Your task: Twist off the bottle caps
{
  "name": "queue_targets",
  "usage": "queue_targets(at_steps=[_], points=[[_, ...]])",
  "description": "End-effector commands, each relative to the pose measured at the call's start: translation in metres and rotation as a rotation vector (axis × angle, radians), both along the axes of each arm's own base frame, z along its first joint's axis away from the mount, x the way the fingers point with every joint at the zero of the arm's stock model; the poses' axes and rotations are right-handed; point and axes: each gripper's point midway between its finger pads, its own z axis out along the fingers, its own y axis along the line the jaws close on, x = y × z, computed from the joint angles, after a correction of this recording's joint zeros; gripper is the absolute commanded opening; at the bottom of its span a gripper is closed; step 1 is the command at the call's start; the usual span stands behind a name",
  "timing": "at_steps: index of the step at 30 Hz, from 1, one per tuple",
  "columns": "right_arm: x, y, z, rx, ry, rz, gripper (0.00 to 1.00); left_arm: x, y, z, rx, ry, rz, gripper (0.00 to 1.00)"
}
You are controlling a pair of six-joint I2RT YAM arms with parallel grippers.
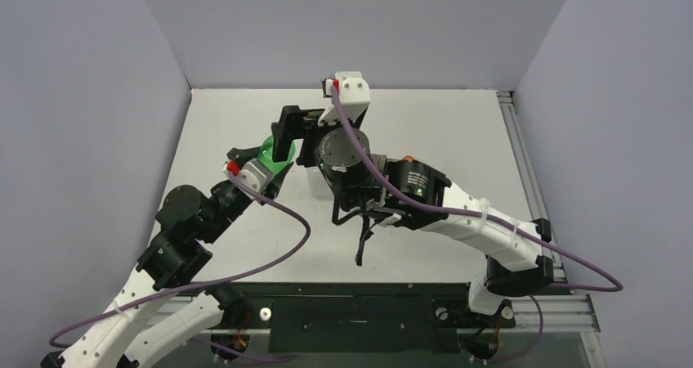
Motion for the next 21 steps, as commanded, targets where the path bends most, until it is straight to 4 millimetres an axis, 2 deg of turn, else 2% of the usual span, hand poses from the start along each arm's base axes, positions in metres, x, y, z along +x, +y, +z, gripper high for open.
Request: queue_targets(at_steps=[1,8,15,21], points=[[0.012,-0.025,0.014,0.080,0.005,-0.085,0.80,-0.001,0.003,0.018,-0.035,-0.055,0.012,0.00],[0.023,-0.015,0.005,0.129,0.042,-0.057,0.66,-0.002,0.002,0.022,-0.054,-0.050,0.007,0.00],[0.025,-0.006,0.002,0.140,0.055,-0.040,0.41,0.002,0.004,0.023,-0.058,-0.048,0.029,0.00],[0.026,-0.001,-0.001,0.147,0.068,-0.024,0.31,0.006,0.006,0.022,-0.067,-0.036,0.053,0.00]])
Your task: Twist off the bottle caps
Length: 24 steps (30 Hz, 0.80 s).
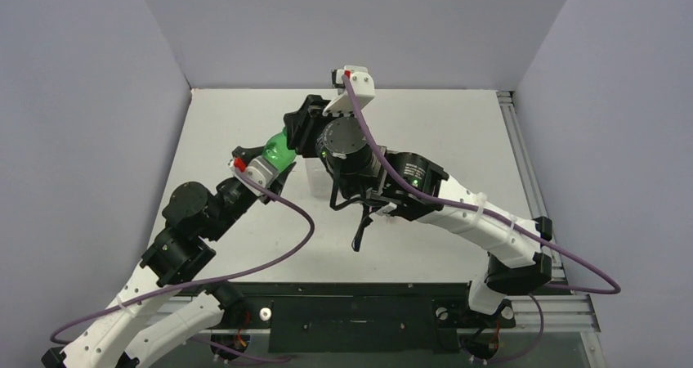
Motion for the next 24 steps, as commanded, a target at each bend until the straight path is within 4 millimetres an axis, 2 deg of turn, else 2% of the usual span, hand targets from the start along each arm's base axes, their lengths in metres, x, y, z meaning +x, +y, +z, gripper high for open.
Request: queue_targets(at_steps=[1,4,7,10,11,16,19,21,22,23,24], points=[[0.004,-0.001,0.004,0.024,0.006,0.001,0.28,0.001,0.007,0.029,-0.084,-0.056,0.038,0.00],[0.004,0.000,0.002,0.022,0.010,0.013,0.13,0.000,0.006,0.029,-0.090,-0.051,0.028,0.00],[0.004,-0.006,0.003,0.025,0.009,0.020,0.03,-0.003,0.002,0.027,-0.108,-0.033,0.002,0.00],[0.010,-0.020,0.007,0.033,0.001,0.018,0.01,-0.006,-0.001,0.023,-0.119,-0.014,-0.020,0.00],[0.013,-0.031,0.009,0.039,-0.003,0.007,0.01,-0.008,-0.002,0.020,-0.125,-0.004,-0.031,0.00],[0.026,-0.065,0.000,0.011,0.000,-0.031,0.00,-0.019,-0.012,0.016,-0.147,0.021,-0.111,0.00],[0.035,-0.088,-0.022,-0.045,0.018,-0.061,0.00,-0.028,-0.016,0.016,-0.171,0.038,-0.154,0.00],[0.038,-0.099,-0.045,-0.081,0.041,-0.068,0.00,-0.032,-0.018,0.017,-0.187,0.049,-0.177,0.00],[0.039,-0.103,-0.067,-0.118,0.061,-0.075,0.00,-0.034,-0.019,0.017,-0.191,0.052,-0.191,0.00],[0.041,-0.108,-0.081,-0.142,0.073,-0.087,0.00,-0.036,-0.019,0.018,-0.200,0.059,-0.199,0.00],[0.042,-0.111,-0.105,-0.178,0.095,-0.093,0.00,-0.038,-0.020,0.019,-0.209,0.066,-0.208,0.00]])
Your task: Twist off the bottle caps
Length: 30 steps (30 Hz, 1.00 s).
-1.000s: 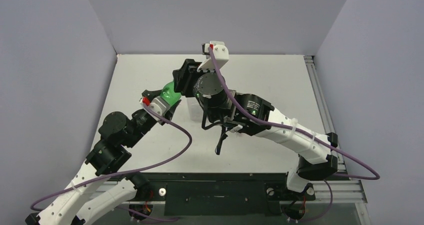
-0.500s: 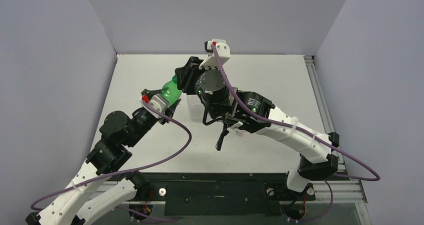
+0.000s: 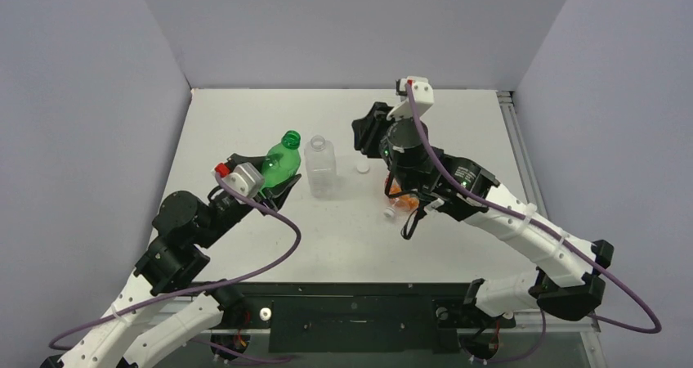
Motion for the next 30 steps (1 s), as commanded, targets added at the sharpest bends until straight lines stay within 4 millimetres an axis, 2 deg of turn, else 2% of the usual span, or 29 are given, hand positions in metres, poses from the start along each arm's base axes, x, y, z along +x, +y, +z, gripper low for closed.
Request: queue_targets(at_steps=[1,2,3,4,8,15,21,25,28,30], points=[[0.003,-0.014,-0.066,-0.106,0.065,-0.004,0.00,-0.013,-0.008,0.017,-0.087,0.000,-0.078,0.00],[0.002,-0.016,-0.092,-0.139,0.090,-0.006,0.00,-0.015,-0.009,0.017,-0.093,0.008,-0.090,0.00],[0.003,-0.016,-0.106,-0.153,0.106,-0.003,0.00,-0.016,-0.009,0.017,-0.096,0.010,-0.094,0.00],[0.003,-0.014,-0.129,-0.180,0.126,0.002,0.00,-0.018,-0.011,0.017,-0.101,0.015,-0.108,0.00],[0.007,-0.002,-0.182,-0.238,0.176,0.024,0.00,-0.022,-0.013,0.015,-0.116,0.026,-0.132,0.00],[0.029,0.019,-0.241,-0.265,0.220,0.054,0.00,-0.029,-0.015,0.019,-0.130,0.033,-0.166,0.00],[0.057,0.023,-0.287,-0.200,0.250,0.035,0.00,-0.032,-0.016,0.018,-0.154,0.061,-0.174,0.00],[0.062,0.020,-0.316,-0.213,0.266,0.004,0.00,-0.033,-0.017,0.019,-0.170,0.084,-0.185,0.00],[0.062,0.016,-0.331,-0.221,0.275,-0.016,0.00,-0.034,-0.019,0.022,-0.180,0.096,-0.194,0.00],[0.059,0.012,-0.342,-0.235,0.288,-0.024,0.03,-0.035,-0.019,0.022,-0.182,0.101,-0.199,0.00]])
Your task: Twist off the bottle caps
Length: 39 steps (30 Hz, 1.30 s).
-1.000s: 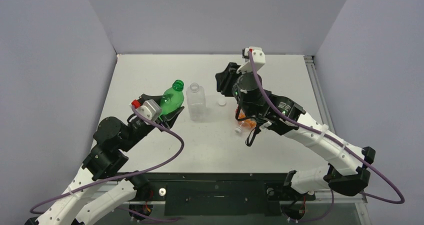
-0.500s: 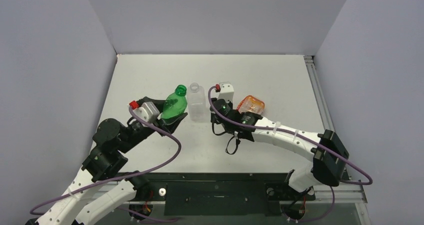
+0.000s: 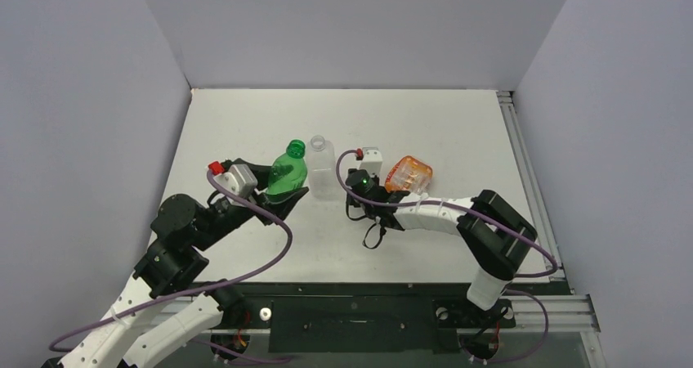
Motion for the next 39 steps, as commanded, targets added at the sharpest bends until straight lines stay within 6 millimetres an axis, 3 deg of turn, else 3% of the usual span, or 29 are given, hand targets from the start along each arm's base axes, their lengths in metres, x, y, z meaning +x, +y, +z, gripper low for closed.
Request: queue_targets(at_steps=[1,6,9,11,16,19,23,24,27,31,36,39], points=[[0.008,0.010,0.009,0.086,-0.059,-0.026,0.08,-0.007,-0.001,0.024,-0.066,-0.023,-0.028,0.00],[0.003,0.002,0.003,0.090,-0.051,-0.042,0.26,-0.005,-0.003,0.023,-0.062,-0.014,-0.031,0.00],[0.000,0.004,0.006,0.105,-0.049,-0.027,0.45,-0.005,-0.004,0.025,-0.062,-0.012,-0.035,0.00],[-0.001,0.006,0.010,0.113,-0.050,-0.014,0.52,-0.006,-0.004,0.026,-0.063,-0.012,-0.038,0.00],[-0.003,0.006,0.034,0.129,-0.068,0.007,0.69,-0.006,-0.004,0.025,-0.067,-0.004,-0.041,0.00],[-0.005,-0.001,0.058,0.135,-0.103,0.009,0.72,-0.007,-0.004,0.025,-0.071,-0.001,-0.046,0.00],[-0.016,-0.014,0.117,0.158,-0.178,0.029,0.75,-0.012,-0.008,0.024,-0.074,0.005,-0.081,0.00],[-0.025,-0.019,0.143,0.178,-0.219,0.047,0.75,-0.013,-0.008,0.024,-0.076,0.007,-0.087,0.00],[-0.047,-0.023,0.183,0.192,-0.257,0.122,0.76,-0.022,-0.012,0.023,-0.076,0.013,-0.140,0.00],[-0.095,-0.025,0.255,0.326,-0.315,0.339,0.76,-0.036,-0.017,0.023,-0.088,0.038,-0.217,0.00],[-0.166,-0.010,0.323,0.511,-0.345,0.684,0.76,-0.056,-0.027,0.026,-0.096,0.075,-0.345,0.00],[-0.195,0.003,0.365,0.580,-0.395,0.797,0.77,-0.065,-0.032,0.024,-0.084,0.088,-0.414,0.00]])
